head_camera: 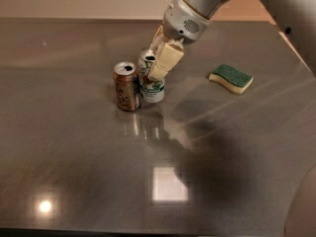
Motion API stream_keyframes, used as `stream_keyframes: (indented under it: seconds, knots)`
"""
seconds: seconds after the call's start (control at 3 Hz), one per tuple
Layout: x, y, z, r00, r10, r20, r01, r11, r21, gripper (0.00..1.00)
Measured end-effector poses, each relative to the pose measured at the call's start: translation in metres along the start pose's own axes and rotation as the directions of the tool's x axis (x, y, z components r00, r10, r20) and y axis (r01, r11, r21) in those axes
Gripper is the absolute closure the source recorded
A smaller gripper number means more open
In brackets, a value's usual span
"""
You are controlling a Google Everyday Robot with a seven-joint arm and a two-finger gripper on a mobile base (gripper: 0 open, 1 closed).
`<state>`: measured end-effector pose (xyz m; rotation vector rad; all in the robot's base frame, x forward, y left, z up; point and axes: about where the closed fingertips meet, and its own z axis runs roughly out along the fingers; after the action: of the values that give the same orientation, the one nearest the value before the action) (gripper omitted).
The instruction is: Move 7up can near orange can
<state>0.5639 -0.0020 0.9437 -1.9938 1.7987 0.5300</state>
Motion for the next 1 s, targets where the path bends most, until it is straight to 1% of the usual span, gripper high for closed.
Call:
stream_keyframes:
  seconds: [0.67, 1.0]
  knots:
    - [0.015, -0.016, 0.025, 0.999, 0.024, -0.039, -0.024, 0.9996, 0.012, 0.35]
    - [0.023, -0.017, 0.032, 0.998, 0.024, -0.056, -0.023, 0.9994, 0.025, 0.12]
